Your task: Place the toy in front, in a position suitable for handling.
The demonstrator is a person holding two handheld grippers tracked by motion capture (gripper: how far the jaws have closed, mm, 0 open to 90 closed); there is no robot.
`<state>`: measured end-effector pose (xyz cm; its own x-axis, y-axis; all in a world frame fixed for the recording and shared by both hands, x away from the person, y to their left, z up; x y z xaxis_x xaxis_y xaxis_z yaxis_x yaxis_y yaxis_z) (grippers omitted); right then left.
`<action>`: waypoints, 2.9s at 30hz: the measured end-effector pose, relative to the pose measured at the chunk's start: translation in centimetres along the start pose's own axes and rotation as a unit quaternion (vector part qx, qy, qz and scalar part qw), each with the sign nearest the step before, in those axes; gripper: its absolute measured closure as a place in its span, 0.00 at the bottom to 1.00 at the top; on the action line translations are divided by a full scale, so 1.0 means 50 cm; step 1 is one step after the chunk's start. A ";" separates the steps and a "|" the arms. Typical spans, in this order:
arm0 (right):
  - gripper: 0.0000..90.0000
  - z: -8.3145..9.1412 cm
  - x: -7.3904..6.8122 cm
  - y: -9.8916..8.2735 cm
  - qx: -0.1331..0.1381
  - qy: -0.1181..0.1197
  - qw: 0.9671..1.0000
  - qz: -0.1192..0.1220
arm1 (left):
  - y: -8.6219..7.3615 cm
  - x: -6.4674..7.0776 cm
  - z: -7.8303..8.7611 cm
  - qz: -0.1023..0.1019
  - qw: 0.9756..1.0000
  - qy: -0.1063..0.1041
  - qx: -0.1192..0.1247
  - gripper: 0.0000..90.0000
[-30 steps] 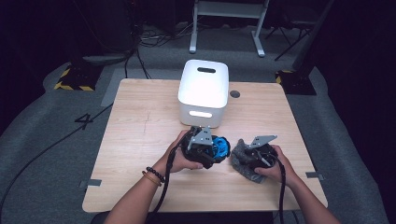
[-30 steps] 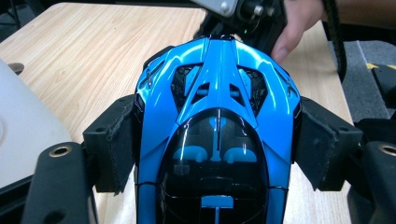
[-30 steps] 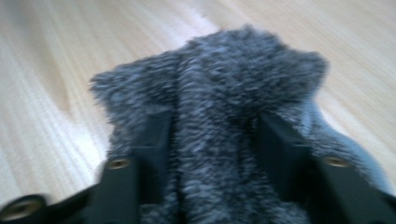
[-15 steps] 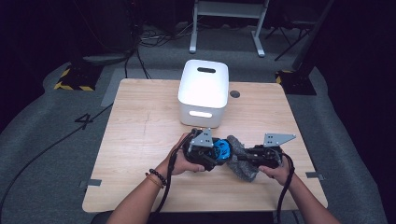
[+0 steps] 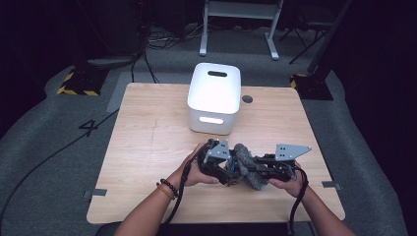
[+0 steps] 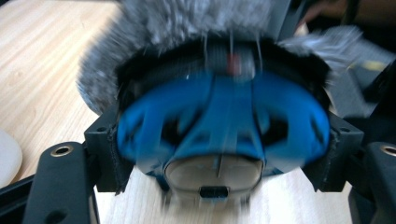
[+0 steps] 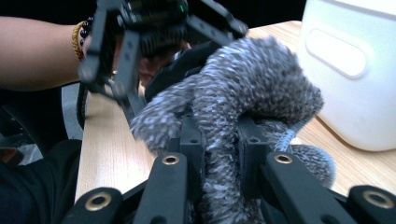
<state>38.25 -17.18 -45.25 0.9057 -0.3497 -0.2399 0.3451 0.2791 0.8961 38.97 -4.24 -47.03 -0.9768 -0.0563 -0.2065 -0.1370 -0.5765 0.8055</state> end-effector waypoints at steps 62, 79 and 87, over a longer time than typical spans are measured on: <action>0.85 -0.007 0.011 -0.009 -0.029 -0.037 0.999 0.014 | 0.041 0.006 0.028 -0.022 0.999 0.023 0.038 0.28; 0.85 -0.052 0.077 -0.127 -0.188 -0.074 0.979 -0.036 | 0.060 -0.003 0.072 -0.019 0.996 0.039 0.073 0.28; 0.85 -0.014 0.095 -0.089 -0.144 -0.103 0.983 -0.042 | 0.045 -0.002 0.069 -0.023 0.998 0.037 0.049 0.28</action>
<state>41.16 -19.47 -50.64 0.8120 -0.5481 -0.2007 0.4987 0.4727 0.7266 38.21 -2.70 -43.26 -0.9547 -0.0948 -0.2822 -0.2001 -0.4975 0.8441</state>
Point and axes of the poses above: each handheld gripper's, and its own axes: z roughly backward along the jaws, y roughly out of its top, x roughly to its right, the point moved 7 cm from there along -z, roughly forward along the jaws, and after that the axes turned 12 degrees about -z, right-handed, at the moved point
